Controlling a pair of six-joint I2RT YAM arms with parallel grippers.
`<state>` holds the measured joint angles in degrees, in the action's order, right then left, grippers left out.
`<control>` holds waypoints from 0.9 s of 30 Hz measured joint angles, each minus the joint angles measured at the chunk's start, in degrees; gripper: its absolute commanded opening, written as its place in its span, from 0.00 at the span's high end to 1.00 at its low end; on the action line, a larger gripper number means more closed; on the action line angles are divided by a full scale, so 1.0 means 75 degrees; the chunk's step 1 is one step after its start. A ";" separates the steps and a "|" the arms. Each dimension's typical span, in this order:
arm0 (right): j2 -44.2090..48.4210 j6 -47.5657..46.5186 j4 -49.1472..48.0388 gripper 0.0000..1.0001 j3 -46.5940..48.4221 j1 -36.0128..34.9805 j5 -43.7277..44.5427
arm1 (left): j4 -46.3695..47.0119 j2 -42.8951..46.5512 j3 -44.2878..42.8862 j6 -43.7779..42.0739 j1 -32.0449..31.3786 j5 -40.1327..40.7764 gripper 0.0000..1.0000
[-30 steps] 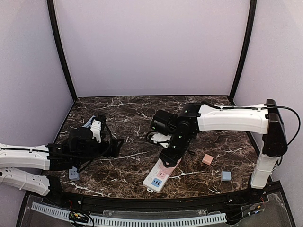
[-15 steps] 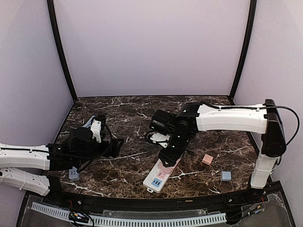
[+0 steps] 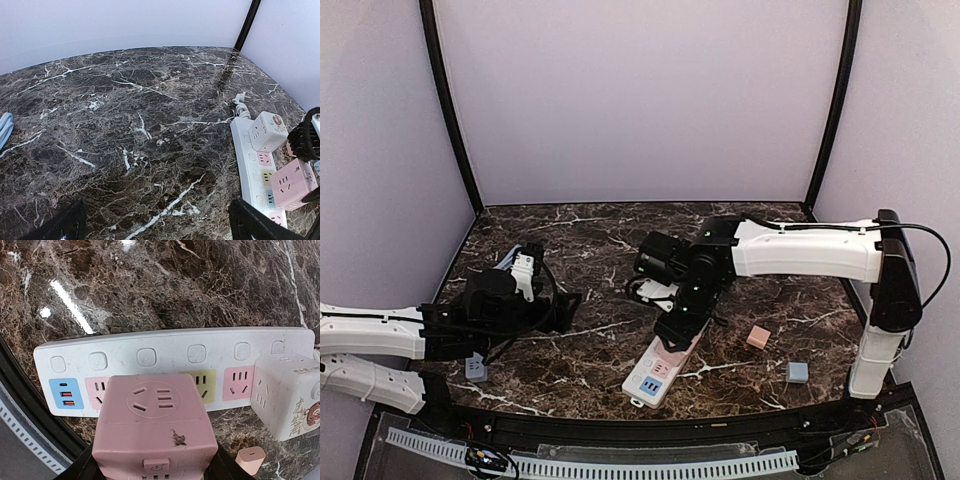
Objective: Insert the plug
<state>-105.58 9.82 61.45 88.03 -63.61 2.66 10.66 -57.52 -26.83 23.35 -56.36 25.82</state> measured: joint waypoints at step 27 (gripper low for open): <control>-0.0070 0.0020 0.0187 1.00 0.0131 -0.0061 -0.0038 | 0.0000 0.0029 0.0003 0.0000 0.0000 0.0000 0.00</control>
<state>-106.10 9.98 62.85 89.01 -64.07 2.37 10.66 -57.30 -26.81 23.35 -56.36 25.82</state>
